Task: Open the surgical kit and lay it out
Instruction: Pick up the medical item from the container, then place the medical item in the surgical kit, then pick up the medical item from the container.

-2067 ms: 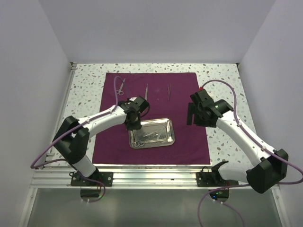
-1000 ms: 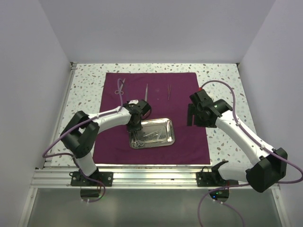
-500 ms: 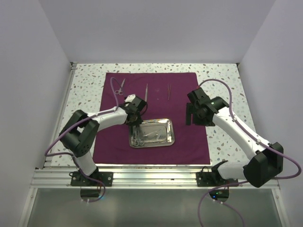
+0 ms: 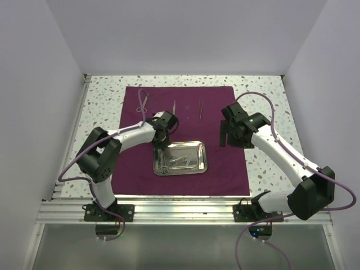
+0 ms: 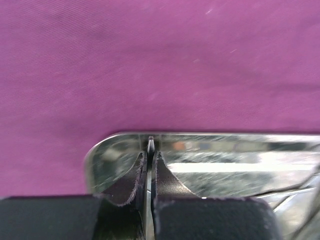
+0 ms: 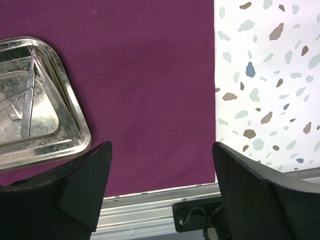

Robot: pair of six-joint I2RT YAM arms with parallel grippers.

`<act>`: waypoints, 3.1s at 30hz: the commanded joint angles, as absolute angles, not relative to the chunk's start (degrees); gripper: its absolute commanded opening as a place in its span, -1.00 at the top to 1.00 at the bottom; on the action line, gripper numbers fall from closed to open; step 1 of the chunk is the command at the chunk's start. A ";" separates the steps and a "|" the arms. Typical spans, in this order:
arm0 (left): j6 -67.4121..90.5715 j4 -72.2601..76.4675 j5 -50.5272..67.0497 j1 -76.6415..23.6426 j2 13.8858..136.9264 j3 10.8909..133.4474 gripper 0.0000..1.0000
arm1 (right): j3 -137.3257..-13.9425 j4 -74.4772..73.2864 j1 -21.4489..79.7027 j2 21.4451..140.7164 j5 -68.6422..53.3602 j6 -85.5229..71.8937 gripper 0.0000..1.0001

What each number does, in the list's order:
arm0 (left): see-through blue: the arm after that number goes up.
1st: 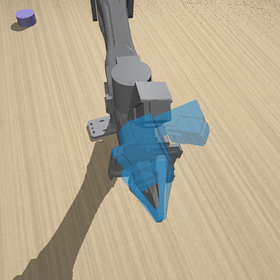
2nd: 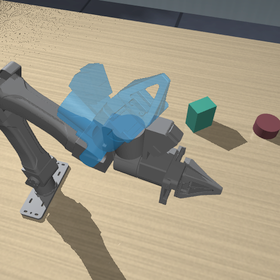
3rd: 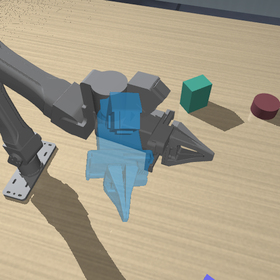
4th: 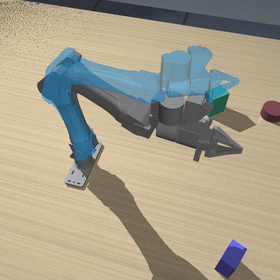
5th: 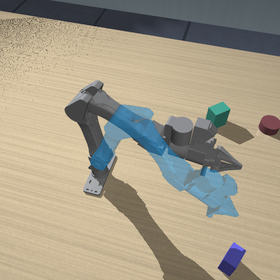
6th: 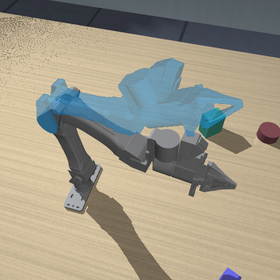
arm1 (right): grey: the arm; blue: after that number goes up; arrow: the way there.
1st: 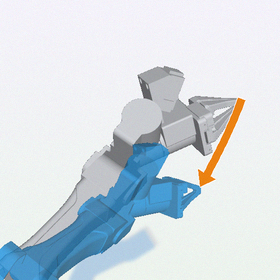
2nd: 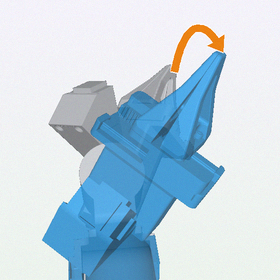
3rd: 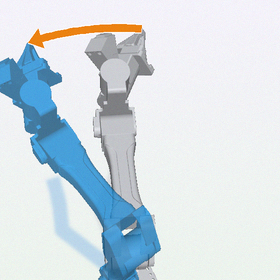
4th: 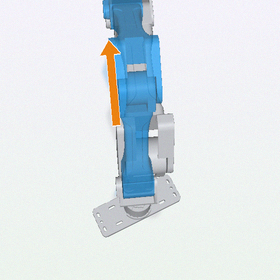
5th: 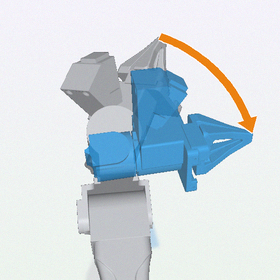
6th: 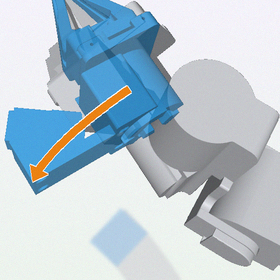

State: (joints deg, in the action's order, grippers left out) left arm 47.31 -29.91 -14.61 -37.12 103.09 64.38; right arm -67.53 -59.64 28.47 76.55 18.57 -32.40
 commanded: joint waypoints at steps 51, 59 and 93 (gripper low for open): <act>16.70 -33.22 -16.26 -12.56 109.27 97.00 -0.22 | -69.69 -49.05 34.44 82.33 10.02 -35.42 -0.46; 18.55 -35.51 -15.20 -15.82 90.45 77.53 -0.13 | -73.29 -42.98 36.03 96.31 8.96 -36.65 -0.11; 16.26 -39.02 -17.67 -16.17 79.98 70.31 -0.06 | -82.44 -44.03 36.04 111.36 11.87 -37.00 0.63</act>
State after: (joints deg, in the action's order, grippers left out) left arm 16.93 -38.81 -16.93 -16.25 80.03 70.48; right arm -81.28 -44.23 35.75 112.14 10.00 -36.14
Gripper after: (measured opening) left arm 0.534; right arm 0.191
